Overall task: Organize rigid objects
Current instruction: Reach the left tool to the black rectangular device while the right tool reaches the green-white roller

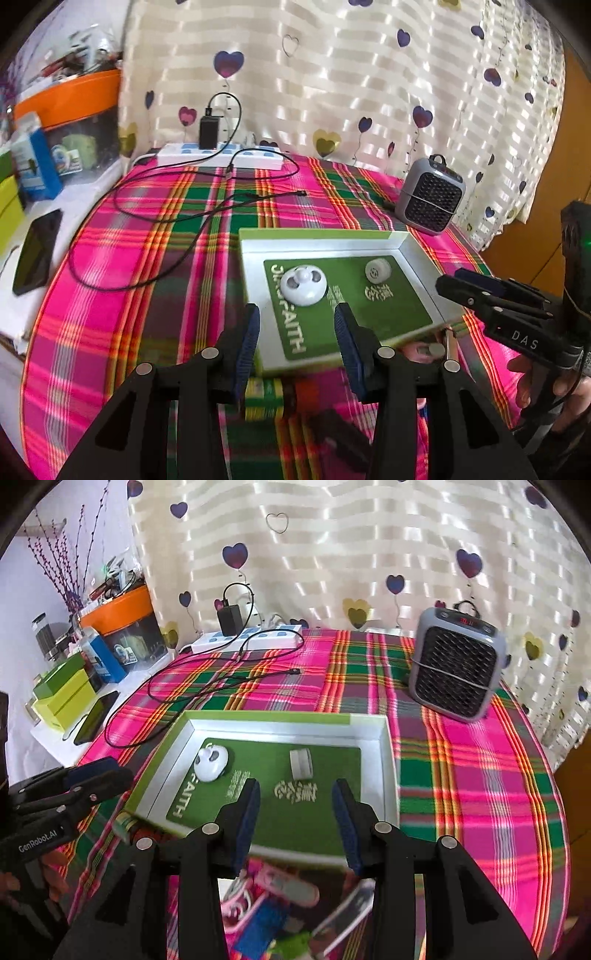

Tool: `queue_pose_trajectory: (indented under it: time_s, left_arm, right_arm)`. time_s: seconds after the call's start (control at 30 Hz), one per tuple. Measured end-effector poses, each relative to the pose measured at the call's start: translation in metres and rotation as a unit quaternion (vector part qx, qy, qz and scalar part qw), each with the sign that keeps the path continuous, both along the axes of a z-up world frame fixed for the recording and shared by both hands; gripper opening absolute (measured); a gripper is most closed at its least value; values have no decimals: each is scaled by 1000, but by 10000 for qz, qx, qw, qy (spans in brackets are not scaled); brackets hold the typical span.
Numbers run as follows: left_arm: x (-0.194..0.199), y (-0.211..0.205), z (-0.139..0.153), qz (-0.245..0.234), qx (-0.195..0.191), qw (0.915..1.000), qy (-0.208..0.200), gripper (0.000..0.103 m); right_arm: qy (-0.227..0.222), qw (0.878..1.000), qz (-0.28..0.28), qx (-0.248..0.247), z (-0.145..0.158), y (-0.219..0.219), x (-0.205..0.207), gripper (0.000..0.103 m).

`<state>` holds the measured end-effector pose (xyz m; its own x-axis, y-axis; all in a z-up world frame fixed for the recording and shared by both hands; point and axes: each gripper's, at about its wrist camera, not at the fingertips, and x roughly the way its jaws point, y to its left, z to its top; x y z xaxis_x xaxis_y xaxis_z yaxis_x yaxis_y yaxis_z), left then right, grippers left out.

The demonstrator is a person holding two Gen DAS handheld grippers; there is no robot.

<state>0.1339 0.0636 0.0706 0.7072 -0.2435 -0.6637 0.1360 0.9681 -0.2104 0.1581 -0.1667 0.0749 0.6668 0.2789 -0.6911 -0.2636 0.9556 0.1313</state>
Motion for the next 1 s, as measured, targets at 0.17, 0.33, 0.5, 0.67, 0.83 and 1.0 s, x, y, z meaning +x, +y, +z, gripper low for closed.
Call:
queue_pose_trajectory:
  time_s: [0.17, 0.33, 0.5, 0.67, 0.83, 1.0]
  left_arm:
    - [-23, 7, -4, 23, -204, 9998, 15, 41]
    - [-42, 8, -11, 1, -318, 9995, 85, 41]
    - [-57, 1, -19, -96, -399, 9990, 154, 41]
    - [-62, -8, -28, -127, -426, 9985, 313, 41]
    - [-64, -15, -35, -131, -479, 9979, 422, 41]
    - [-66, -23, -35, -171, -423, 9979, 459, 41]
  right_arm:
    - [-15, 9996, -242, 135, -4, -12, -23, 42]
    - [-46, 9991, -407, 135, -10, -22, -44, 42]
    - [-109, 9988, -467, 56, -16, -25, -64, 42]
    - [-118, 9986, -497, 99, -22, -28, -75, 42]
    - [-48, 9989, -470, 40, -31, -26, -83, 42]
    - [52, 9989, -446, 116, -38, -27, -86, 42]
